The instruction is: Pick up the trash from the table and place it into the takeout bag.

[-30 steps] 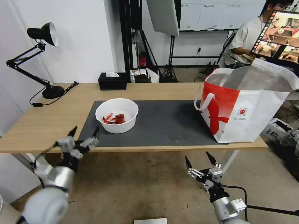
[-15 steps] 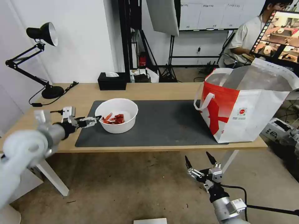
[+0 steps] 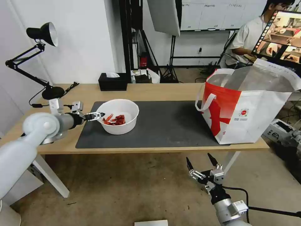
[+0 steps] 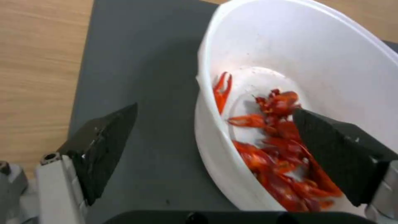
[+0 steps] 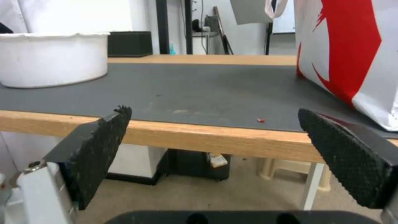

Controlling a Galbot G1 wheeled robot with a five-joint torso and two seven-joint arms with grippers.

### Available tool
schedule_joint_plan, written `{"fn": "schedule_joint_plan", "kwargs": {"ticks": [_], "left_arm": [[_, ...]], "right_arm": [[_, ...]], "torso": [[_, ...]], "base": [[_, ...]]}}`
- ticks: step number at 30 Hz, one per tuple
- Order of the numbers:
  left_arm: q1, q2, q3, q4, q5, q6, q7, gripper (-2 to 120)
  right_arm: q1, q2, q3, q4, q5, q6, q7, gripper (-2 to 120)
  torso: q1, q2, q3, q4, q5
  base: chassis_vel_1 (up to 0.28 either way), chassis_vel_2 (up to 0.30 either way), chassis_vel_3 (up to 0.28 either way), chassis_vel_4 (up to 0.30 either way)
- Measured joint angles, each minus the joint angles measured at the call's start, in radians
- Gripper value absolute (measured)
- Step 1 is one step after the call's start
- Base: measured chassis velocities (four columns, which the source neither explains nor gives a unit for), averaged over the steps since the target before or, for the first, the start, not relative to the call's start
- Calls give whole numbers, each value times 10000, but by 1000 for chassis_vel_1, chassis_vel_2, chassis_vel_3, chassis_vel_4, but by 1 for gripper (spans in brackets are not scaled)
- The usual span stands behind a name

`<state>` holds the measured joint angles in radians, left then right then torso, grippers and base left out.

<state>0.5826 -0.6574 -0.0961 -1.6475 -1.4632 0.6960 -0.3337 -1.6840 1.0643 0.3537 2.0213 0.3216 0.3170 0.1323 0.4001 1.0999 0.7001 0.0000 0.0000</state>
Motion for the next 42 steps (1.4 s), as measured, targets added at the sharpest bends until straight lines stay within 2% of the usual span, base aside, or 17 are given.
{"fn": "schedule_joint_plan", "kwargs": {"ticks": [10,14,16,17,18,21,23,25,26,28,29,32,36,37,42], "left_arm": [[-545,-368,494,378,167,-30,-384,100],[-719,-457,758,454,156,-31,-674,83],[-727,-463,762,462,153,-30,-689,83],[-775,-510,783,522,146,-30,-771,75],[-775,-510,783,522,146,-30,-771,75],[-790,-521,815,538,127,-32,-799,61],[-786,-521,823,530,119,-42,-802,57],[-719,-540,820,465,98,-90,-810,43],[-719,-540,820,465,98,-90,-810,43],[-673,-580,799,414,76,-124,-813,33],[-673,-580,799,414,76,-124,-813,33],[-683,-593,798,391,-44,-251,-842,18],[-683,-584,794,327,-151,-461,-835,9],[-657,-573,756,279,-189,-521,-832,2],[-475,-534,586,156,-230,-595,-830,0]], "right_arm": [[0,0,-1,0,0,0,0,100],[0,0,0,0,0,0,0,100],[0,0,0,0,0,0,0,100],[0,0,0,0,0,0,0,100],[0,0,0,0,0,0,0,100],[0,0,0,0,0,0,0,100],[0,0,0,0,0,0,0,100],[0,0,0,0,0,0,0,100],[0,0,0,0,0,0,0,100],[1,0,0,0,0,0,0,100],[1,0,0,0,0,0,0,100],[0,0,0,0,0,0,0,100],[0,0,0,0,0,0,0,100],[0,0,0,0,0,0,0,100],[0,0,0,0,0,0,0,100]], "torso": [[-1,0,0,0,0],[0,0,-1,0,0],[-1,0,-1,0,1],[0,0,0,0,1],[0,0,0,0,1],[-1,0,-1,0,1],[0,0,-1,0,1],[-1,0,-1,0,1],[-1,0,-1,0,1],[0,0,-1,0,0],[0,0,-1,0,0],[0,1,-1,0,0],[-1,1,0,0,0],[-1,1,-1,-1,0],[-1,2,-1,0,0]], "base": [[0,0,0,0],[0,0,0,0],[0,0,0,0],[0,0,0,0],[0,0,0,0],[0,0,0,0],[0,0,0,0],[0,0,0,0],[0,0,0,0],[0,0,0,0],[0,0,0,0],[0,0,0,0],[0,0,0,0],[0,0,0,0],[0,0,0,0]]}}
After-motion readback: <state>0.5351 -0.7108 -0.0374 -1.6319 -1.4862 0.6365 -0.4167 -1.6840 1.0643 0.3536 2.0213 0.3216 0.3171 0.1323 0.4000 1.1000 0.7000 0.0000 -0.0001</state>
